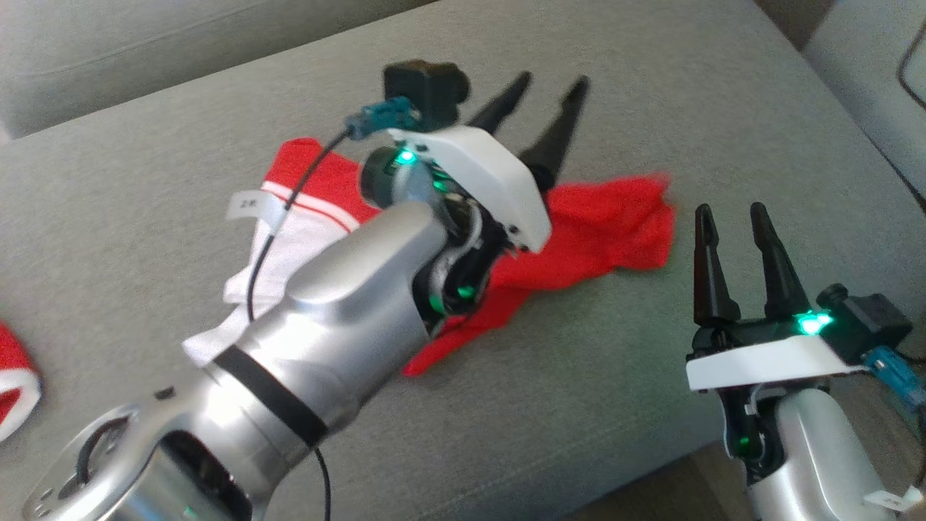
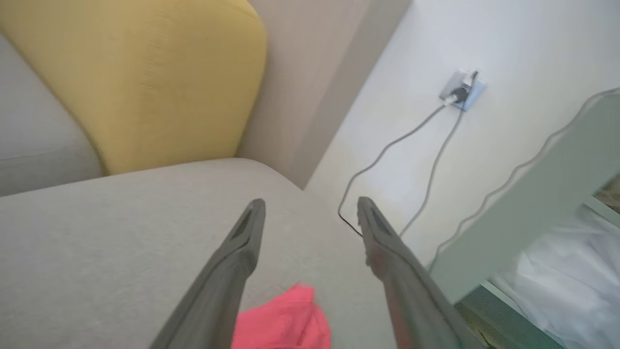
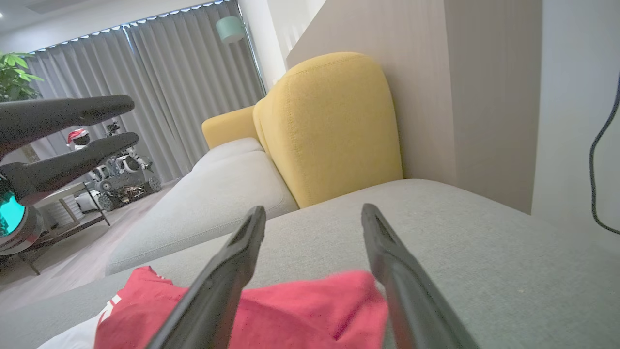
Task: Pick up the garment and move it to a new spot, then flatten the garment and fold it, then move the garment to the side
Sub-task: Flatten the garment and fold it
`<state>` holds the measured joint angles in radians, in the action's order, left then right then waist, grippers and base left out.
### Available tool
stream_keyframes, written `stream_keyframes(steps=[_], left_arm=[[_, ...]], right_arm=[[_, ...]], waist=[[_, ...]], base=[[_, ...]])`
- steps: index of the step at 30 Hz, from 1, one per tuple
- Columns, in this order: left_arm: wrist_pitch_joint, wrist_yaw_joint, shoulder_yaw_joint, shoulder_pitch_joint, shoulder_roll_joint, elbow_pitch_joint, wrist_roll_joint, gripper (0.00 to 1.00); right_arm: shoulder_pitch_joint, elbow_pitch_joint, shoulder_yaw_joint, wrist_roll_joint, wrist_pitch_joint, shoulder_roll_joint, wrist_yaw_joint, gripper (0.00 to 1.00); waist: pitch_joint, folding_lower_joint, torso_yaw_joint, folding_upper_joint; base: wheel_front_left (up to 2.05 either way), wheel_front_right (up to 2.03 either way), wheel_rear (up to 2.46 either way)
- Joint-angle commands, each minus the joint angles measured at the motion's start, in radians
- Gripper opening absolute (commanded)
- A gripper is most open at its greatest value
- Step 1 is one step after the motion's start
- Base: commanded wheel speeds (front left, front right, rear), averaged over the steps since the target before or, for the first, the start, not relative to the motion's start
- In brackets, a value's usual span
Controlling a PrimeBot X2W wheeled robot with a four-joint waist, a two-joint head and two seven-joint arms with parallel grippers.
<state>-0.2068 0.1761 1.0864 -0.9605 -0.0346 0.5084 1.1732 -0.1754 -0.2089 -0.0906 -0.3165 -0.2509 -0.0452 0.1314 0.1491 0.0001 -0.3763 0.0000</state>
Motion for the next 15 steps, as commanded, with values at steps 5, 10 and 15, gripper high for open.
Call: stream_keyframes(steps=[5, 10, 15], left_arm=[[-0.048, -0.033, -0.086, -0.106, -0.04, 0.116, -0.028, 1.0], [-0.054, -0.042, -0.211, -0.061, -0.169, 0.122, -0.124, 1.0], [-0.055, -0.031, -0.359, 0.153, -0.294, 0.004, -0.249, 1.0]], right_arm=[[-0.01, 0.03, 0.002, 0.023, -0.011, -0.005, -0.001, 1.0], [0.007, 0.032, 0.014, 0.049, -0.011, -0.005, -0.001, 1.0], [0.038, 0.028, 0.008, 0.077, -0.011, -0.005, -0.001, 1.0]], waist=[[-0.029, -0.0001, 0.122, 0.0], [-0.062, -0.0001, 0.216, 0.0], [-0.1, -0.0001, 0.297, 0.0]], base=[[0.0, 0.0, 0.0], [0.0, 0.0, 0.0], [0.0, 0.0, 0.0]])
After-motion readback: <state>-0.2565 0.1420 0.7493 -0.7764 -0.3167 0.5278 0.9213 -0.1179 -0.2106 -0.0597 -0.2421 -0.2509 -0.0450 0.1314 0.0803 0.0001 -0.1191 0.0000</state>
